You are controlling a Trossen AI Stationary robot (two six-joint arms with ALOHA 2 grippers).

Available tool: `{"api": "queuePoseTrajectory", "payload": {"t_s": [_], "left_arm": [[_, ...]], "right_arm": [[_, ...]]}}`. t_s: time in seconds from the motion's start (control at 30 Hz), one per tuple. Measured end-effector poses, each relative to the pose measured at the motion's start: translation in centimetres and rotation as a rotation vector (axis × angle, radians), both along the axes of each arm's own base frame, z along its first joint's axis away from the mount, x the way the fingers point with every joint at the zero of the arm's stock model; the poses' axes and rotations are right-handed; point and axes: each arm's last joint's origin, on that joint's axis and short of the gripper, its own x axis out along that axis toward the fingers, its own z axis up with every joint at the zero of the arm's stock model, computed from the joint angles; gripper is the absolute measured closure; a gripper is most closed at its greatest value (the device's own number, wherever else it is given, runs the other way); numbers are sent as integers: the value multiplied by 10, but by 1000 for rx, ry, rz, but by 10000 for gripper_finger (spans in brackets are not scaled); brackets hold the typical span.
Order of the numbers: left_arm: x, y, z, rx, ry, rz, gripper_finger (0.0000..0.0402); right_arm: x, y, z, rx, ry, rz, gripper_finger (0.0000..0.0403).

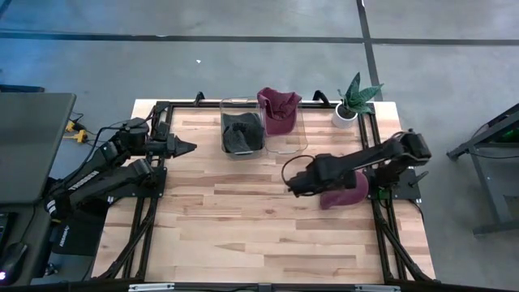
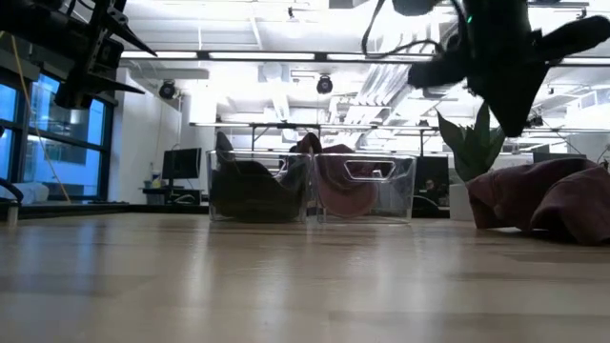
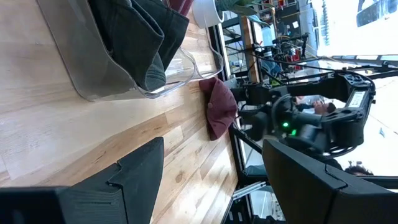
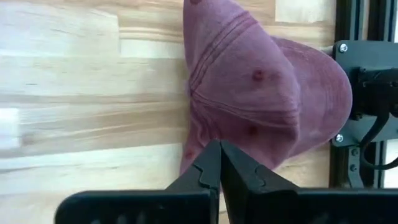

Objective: Pick & Place hat
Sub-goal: Put the red cap into the right transparent bin

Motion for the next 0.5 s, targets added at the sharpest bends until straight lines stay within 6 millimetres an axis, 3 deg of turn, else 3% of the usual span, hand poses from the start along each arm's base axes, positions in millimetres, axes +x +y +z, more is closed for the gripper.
{"api": "queuePoseTrajectory", "payload": {"t_s": [0.3, 0.5], "left_arm": [[0, 0, 0, 0, 0, 0, 138], [0, 0, 0, 0, 0, 0, 138]], "right_arm": [[-24, -2, 35, 40, -127, -17, 396], [-33, -4, 40, 30, -76, -27, 351]]}}
